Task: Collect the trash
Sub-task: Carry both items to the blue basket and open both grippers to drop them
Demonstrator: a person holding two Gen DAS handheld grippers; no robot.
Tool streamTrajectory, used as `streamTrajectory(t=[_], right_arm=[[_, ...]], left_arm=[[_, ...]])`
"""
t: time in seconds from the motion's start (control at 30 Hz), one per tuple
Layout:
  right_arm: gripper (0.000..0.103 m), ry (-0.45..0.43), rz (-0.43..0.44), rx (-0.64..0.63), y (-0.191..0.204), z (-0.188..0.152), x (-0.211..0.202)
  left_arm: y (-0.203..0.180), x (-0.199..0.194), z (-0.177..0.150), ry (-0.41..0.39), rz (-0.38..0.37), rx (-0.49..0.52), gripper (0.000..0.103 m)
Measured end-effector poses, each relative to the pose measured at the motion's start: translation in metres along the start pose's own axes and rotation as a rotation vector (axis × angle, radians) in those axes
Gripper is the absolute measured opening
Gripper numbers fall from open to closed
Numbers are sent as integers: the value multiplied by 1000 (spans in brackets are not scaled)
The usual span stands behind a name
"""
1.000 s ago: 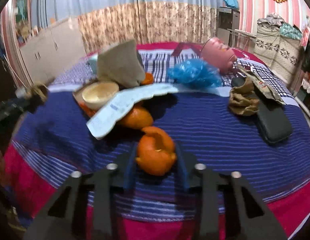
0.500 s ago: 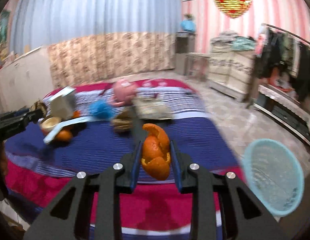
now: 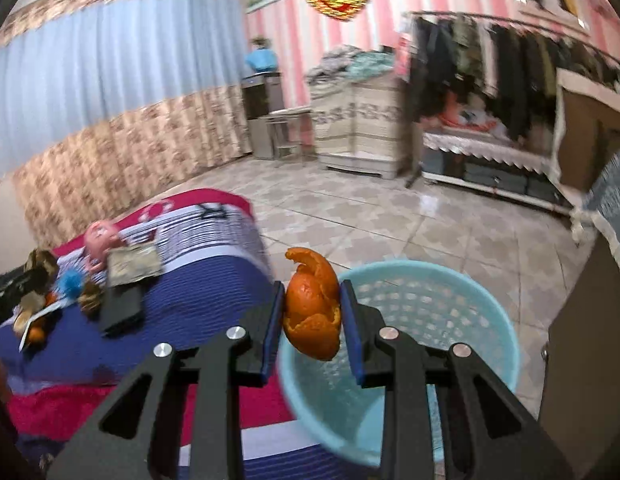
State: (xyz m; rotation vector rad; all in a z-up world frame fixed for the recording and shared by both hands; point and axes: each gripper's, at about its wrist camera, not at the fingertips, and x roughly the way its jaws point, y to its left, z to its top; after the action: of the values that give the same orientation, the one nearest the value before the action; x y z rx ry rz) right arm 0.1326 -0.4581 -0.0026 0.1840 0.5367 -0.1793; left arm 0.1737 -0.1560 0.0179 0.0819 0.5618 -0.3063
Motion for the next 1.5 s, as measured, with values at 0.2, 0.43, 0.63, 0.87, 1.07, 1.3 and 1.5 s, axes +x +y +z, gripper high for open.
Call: streamTrajectory(t=[0.2,0.43,0.63,0.87,1.07,1.3,1.5], right_arm=[[29,1,-67,62,-36,-16,8],[29,11,-107,84,-70,-28,9],[29,46,-159,89,-86,-33,16],[29,63,-180,156,-107,-40,21],[29,84,-186,186,-117,-46,27],[29,65,-175,191,-111,-47,37],[30,44,-169,142,-90,-45,50]], left_arm=[[-52,30,7,15,-70,58,42],[-102,74,3,80,-172,81,42],[-158,115,-3,126,-245,171,42],[-208,143,-12,157,-327,247,42],[-230,160,-9,164,-359,264,48],[-213,156,5,110,-305,216,83],[-172,146,5,95,-230,168,87]])
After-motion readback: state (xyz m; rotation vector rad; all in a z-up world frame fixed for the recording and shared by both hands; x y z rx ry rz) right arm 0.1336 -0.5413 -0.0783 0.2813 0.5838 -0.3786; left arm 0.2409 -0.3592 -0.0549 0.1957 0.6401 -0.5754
